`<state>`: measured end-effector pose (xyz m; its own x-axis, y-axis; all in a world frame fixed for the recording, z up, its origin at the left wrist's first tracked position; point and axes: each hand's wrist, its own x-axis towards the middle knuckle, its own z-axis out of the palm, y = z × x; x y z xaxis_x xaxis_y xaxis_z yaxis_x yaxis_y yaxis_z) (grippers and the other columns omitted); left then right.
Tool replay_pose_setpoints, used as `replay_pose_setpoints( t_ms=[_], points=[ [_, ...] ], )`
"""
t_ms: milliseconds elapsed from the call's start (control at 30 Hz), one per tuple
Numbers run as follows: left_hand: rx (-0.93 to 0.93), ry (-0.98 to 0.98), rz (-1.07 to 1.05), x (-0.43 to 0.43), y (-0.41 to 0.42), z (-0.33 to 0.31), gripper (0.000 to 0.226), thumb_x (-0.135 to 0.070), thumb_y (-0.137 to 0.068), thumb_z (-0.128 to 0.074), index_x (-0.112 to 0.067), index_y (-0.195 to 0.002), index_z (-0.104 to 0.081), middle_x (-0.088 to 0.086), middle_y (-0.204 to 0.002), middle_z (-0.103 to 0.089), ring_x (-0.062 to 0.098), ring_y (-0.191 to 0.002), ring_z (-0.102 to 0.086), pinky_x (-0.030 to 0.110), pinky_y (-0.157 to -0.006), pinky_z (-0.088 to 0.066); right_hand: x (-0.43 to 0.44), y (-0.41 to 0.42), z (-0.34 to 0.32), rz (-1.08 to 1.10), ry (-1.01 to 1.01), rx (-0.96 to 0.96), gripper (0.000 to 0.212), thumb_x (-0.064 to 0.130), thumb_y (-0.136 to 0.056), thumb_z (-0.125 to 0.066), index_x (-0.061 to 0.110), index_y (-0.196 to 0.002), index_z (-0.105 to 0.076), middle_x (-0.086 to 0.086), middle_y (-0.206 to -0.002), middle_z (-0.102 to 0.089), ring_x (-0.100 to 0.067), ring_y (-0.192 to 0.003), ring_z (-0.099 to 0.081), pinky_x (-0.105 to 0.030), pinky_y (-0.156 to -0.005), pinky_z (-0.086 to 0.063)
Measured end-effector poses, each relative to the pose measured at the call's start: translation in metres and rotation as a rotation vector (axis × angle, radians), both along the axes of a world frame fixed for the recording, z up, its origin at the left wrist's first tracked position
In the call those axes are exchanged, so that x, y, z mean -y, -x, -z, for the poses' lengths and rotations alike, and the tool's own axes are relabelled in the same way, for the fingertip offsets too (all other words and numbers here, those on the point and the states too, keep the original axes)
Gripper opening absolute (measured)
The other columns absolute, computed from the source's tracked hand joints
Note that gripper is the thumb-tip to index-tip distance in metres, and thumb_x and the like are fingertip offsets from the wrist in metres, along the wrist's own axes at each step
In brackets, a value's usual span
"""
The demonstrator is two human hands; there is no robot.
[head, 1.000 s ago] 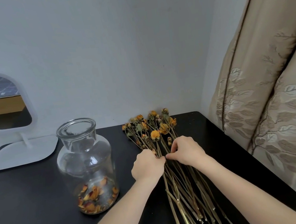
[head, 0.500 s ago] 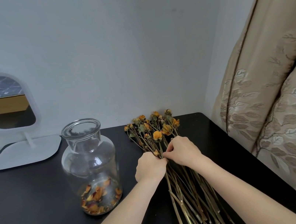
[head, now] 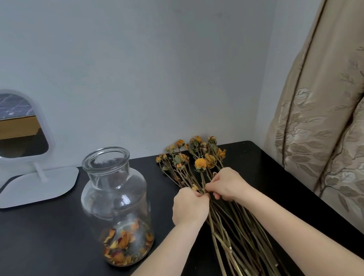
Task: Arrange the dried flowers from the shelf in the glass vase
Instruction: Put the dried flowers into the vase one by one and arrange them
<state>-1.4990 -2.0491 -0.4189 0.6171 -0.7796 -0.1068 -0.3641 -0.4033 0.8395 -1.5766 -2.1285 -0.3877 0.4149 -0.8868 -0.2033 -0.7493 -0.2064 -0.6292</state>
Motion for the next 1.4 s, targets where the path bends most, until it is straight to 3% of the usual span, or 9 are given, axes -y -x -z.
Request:
replay_pose_setpoints(
  t_ms=[133, 233, 433, 667, 867, 967, 1133, 1233, 1400],
  points=[
    [-0.043, 0.038, -0.029, 0.0, -0.001, 0.002, 0.028, -0.029, -0.085, -0.061, -0.015, -0.061, -0.058, -0.003, -0.071, -0.06, 0.014, -0.07, -0.06, 0.025, -0.059, -0.042, 0.002, 0.001, 0.002, 0.041, 0.073, 0.026, 0.038, 0.02, -0.084, -0.061, 0.014, -0.047, -0.057, 0.007, -0.039, -0.051, -0.008, -0.047, -0.052, -0.023, -0.065, -0.047],
    [-0.071, 0.079, -0.072, 0.0, -0.004, 0.001, 0.018, -0.029, -0.087, -0.06, -0.016, -0.085, -0.072, -0.009, -0.074, -0.056, 0.01, -0.072, -0.053, 0.025, -0.067, -0.041, 0.003, 0.003, 0.001, 0.056, 0.093, 0.021, 0.038, 0.022, -0.085, -0.062, 0.015, -0.048, -0.058, 0.006, -0.046, -0.055, -0.007, -0.054, -0.055, -0.029, -0.076, -0.05],
    [-0.078, 0.076, -0.111, 0.0, -0.004, -0.004, 0.032, -0.03, -0.087, -0.061, -0.028, -0.055, -0.054, -0.013, -0.06, -0.051, 0.0, -0.056, -0.045, 0.02, -0.056, -0.036, 0.003, 0.006, 0.001, 0.103, 0.1, 0.035, 0.038, 0.024, -0.084, -0.063, 0.014, -0.048, -0.059, 0.005, -0.047, -0.056, -0.007, -0.055, -0.055, -0.033, -0.081, -0.052],
    [-0.126, 0.101, -0.123, -0.001, -0.002, -0.002, 0.016, -0.03, -0.086, -0.063, -0.017, -0.081, -0.07, -0.012, -0.064, -0.052, 0.002, -0.059, -0.046, 0.022, -0.061, -0.038, 0.003, 0.009, -0.003, 0.126, 0.096, 0.047, 0.034, 0.023, -0.085, -0.063, 0.015, -0.052, -0.061, 0.003, -0.052, -0.058, -0.008, -0.054, -0.055, -0.034, -0.08, -0.054],
    [-0.072, -0.024, -0.059, -0.011, -0.005, 0.003, 0.037, -0.027, -0.084, -0.062, -0.019, -0.049, -0.051, -0.005, -0.052, -0.047, 0.013, -0.053, -0.049, 0.025, -0.059, -0.041, 0.003, 0.014, -0.002, 0.127, 0.104, 0.097, 0.038, 0.021, -0.085, -0.062, 0.014, -0.047, -0.06, 0.005, -0.047, -0.056, -0.004, -0.056, -0.053, -0.031, -0.084, -0.049],
    [-0.021, -0.047, -0.038, -0.015, -0.007, 0.004, 0.034, -0.028, -0.085, -0.061, -0.017, -0.054, -0.052, -0.003, -0.053, -0.047, 0.017, -0.056, -0.05, 0.026, -0.058, -0.041, 0.005, 0.016, -0.005, 0.134, 0.101, 0.16, 0.036, 0.021, -0.085, -0.062, 0.009, -0.051, -0.064, 0.004, -0.045, -0.054, -0.002, -0.045, -0.05, -0.027, -0.073, -0.048],
    [0.158, 0.058, -0.029, -0.011, -0.001, -0.002, 0.01, -0.031, -0.088, -0.058, -0.024, -0.096, -0.06, -0.009, -0.086, -0.056, 0.013, -0.078, -0.054, 0.026, -0.064, -0.04, 0.008, 0.025, -0.02, 0.178, 0.012, 0.315, 0.03, 0.02, -0.086, -0.06, 0.002, -0.063, -0.068, 0.002, -0.042, -0.046, -0.002, -0.025, -0.036, -0.019, -0.051, -0.036],
    [0.244, 0.043, 0.042, 0.002, 0.005, -0.013, 0.018, -0.028, -0.09, -0.054, -0.019, -0.083, -0.068, -0.003, -0.081, -0.065, 0.017, -0.072, -0.059, 0.026, -0.062, -0.044, 0.01, 0.034, -0.03, 0.225, 0.023, 0.444, 0.026, 0.017, -0.086, -0.058, -0.006, -0.079, -0.069, -0.001, -0.048, -0.045, -0.005, -0.029, -0.032, -0.015, -0.041, -0.031],
    [0.331, -0.105, 0.075, 0.028, 0.009, -0.02, 0.036, -0.031, -0.091, -0.053, -0.014, -0.059, -0.048, 0.0, -0.062, -0.051, 0.022, -0.063, -0.057, 0.029, -0.06, -0.047, 0.014, 0.05, -0.043, 0.242, 0.042, 0.584, 0.017, 0.016, -0.088, -0.058, 0.004, -0.082, -0.068, 0.001, -0.049, -0.048, -0.002, -0.028, -0.034, -0.011, -0.032, -0.029]
  ],
)
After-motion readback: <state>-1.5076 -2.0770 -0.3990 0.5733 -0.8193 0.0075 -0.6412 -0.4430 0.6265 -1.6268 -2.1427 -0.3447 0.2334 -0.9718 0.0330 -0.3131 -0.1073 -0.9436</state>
